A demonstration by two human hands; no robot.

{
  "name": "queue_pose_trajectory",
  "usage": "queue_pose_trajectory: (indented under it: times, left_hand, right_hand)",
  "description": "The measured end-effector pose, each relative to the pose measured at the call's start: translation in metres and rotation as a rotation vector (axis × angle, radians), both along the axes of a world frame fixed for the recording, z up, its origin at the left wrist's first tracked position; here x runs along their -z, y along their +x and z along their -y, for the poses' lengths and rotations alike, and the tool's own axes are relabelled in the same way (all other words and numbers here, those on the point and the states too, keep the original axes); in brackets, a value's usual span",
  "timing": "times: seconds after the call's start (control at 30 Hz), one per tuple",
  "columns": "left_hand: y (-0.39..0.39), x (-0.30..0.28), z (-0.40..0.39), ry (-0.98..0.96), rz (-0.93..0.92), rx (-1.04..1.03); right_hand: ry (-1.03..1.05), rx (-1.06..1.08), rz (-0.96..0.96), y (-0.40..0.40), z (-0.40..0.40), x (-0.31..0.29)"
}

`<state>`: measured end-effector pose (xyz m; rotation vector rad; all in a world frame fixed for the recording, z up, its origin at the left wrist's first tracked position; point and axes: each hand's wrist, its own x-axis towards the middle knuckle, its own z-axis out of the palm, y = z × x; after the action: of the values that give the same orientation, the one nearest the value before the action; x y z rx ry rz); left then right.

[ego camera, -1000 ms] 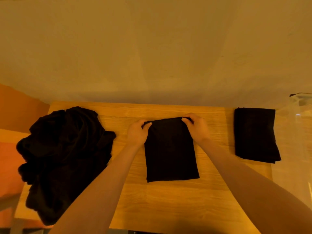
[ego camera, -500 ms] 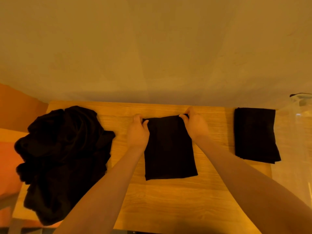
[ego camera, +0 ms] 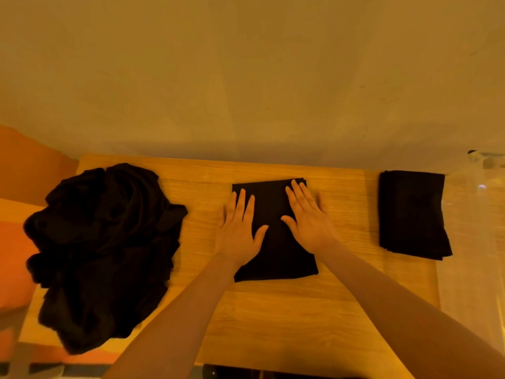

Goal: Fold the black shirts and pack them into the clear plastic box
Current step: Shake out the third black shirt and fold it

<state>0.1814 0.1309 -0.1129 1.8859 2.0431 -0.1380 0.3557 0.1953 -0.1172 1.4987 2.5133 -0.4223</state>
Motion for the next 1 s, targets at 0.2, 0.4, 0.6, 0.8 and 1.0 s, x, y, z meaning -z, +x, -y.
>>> queue_pose_trajectory:
  times: [0.2, 0.4, 0.6, 0.8, 1.0]
  left_hand:
    - [-0.002, -0.011, 0.012, -0.014, -0.038, 0.061]
    - [-0.012, -0.017, 0.042, 0.174, -0.074, 0.256]
    - [-0.02, -0.008, 0.101, 0.075, -0.081, 0.454]
    - [-0.025, -0.01, 0.111, 0.054, -0.059, 0.381]
    - [-0.015, -0.011, 0.107, -0.021, -0.018, 0.41]
  right_hand:
    - [-0.04, 0.09, 0.07, -0.002, 0.01, -0.015]
    - [0.002, 0.149, -0.017, 0.008, 0.024, -0.031]
    - [-0.049, -0.217, 0.127, 0.041, 0.082, -0.019]
    - [-0.043, -0.135, 0.186, 0.058, 0.099, -0.018]
    - [0.002, -0.172, 0.146, 0.05, 0.108, -0.02]
